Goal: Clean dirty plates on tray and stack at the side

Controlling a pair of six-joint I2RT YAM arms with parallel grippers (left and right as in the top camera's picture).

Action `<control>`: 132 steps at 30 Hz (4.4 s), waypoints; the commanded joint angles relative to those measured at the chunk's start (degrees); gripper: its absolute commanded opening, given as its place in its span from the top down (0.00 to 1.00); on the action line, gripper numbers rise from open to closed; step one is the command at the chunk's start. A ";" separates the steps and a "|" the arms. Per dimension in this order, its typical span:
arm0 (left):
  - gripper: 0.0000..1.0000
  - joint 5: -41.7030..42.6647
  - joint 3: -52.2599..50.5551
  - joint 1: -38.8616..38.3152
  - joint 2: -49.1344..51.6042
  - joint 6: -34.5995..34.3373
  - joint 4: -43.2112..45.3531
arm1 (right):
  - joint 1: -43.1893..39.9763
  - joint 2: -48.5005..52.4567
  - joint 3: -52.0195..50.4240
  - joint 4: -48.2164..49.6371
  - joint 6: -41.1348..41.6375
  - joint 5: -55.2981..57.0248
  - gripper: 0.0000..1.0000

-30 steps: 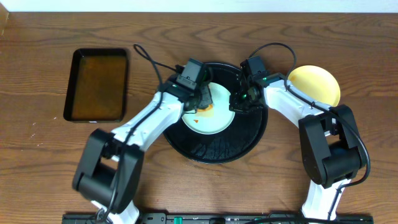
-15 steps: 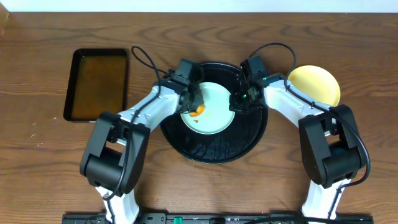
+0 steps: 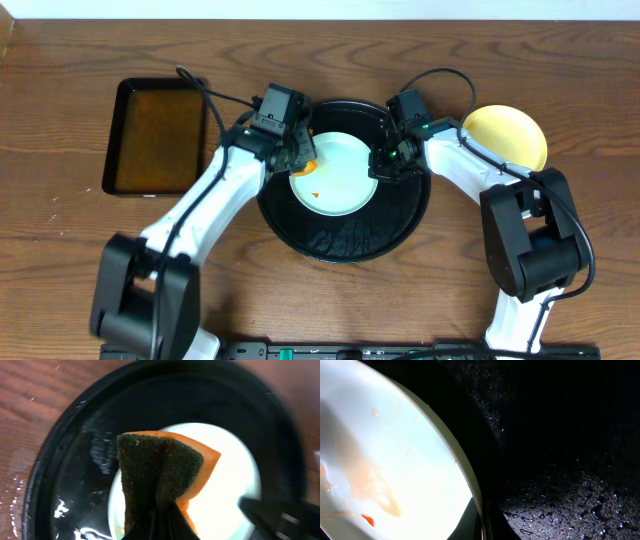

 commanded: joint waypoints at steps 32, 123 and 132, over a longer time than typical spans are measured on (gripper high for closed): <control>0.93 -2.51 -0.37 -7.41 16.98 -5.07 0.52 | -0.68 2.62 -0.37 -0.48 0.15 3.96 0.99; 0.21 -15.85 0.57 32.09 -1.25 15.98 7.06 | -0.68 -9.46 -0.35 -1.36 -5.03 5.33 0.99; 0.20 -15.85 0.55 32.06 -1.25 16.00 6.64 | 0.92 -23.85 -0.35 -6.56 -8.96 17.44 0.99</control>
